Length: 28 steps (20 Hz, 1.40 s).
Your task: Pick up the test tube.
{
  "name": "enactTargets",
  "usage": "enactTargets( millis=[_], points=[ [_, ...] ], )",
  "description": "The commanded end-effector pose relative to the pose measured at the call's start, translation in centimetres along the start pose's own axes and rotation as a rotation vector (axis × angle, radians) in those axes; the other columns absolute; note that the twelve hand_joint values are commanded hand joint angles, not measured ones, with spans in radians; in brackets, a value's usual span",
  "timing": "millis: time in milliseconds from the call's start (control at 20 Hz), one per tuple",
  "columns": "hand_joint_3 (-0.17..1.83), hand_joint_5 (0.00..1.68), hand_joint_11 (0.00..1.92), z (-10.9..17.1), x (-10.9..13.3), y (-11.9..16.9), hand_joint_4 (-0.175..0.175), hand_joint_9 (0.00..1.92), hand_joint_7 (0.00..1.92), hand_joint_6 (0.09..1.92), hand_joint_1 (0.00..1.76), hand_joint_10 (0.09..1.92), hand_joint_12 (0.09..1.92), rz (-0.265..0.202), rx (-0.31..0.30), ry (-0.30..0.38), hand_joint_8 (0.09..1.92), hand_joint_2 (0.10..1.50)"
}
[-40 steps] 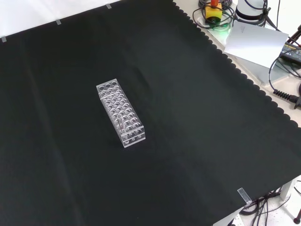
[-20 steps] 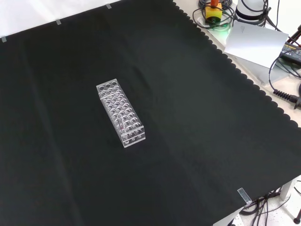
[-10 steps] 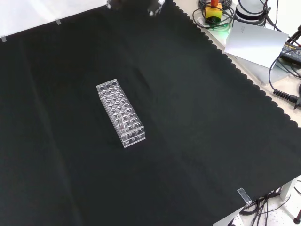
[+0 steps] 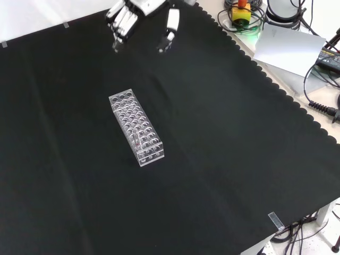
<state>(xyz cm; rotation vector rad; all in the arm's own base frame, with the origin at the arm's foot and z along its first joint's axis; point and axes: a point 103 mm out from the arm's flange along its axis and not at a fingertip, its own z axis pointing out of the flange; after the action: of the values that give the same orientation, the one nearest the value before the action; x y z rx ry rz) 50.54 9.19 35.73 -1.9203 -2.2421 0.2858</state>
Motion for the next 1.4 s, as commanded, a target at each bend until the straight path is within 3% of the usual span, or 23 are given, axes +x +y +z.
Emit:
enactTargets(
  millis=[50,550,750,900,1100,1400],
  points=[
    [0.48,0.41,0.04,2.5,2.6,3.4,-0.128,0.38,0.44,0.09,0.68,0.92,1.58,-0.051,0.060,-0.037,0.93,0.80],
    [0.48,0.44,0.05,5.8,5.3,7.9,-0.126,0.43,0.48,0.09,0.69,0.89,1.56,-0.091,0.162,-0.099,0.92,0.79],
    [0.49,0.48,0.07,7.0,5.9,9.2,-0.130,0.47,0.52,0.12,0.69,0.86,1.55,-0.112,0.175,-0.111,0.90,0.79],
    [0.49,0.53,0.11,7.7,6.2,10.1,-0.150,0.56,0.64,0.25,0.71,0.81,1.53,-0.117,0.180,-0.122,0.87,0.79],
    [0.49,0.47,0.14,8.5,6.5,11.4,-0.158,0.61,0.69,0.54,0.73,0.80,1.52,-0.125,0.185,-0.145,0.88,0.79],
    [0.50,0.46,0.17,9.9,6.3,13.2,-0.159,0.63,0.73,0.64,0.75,0.80,1.51,-0.128,0.198,-0.192,0.89,0.79]
  ],
)
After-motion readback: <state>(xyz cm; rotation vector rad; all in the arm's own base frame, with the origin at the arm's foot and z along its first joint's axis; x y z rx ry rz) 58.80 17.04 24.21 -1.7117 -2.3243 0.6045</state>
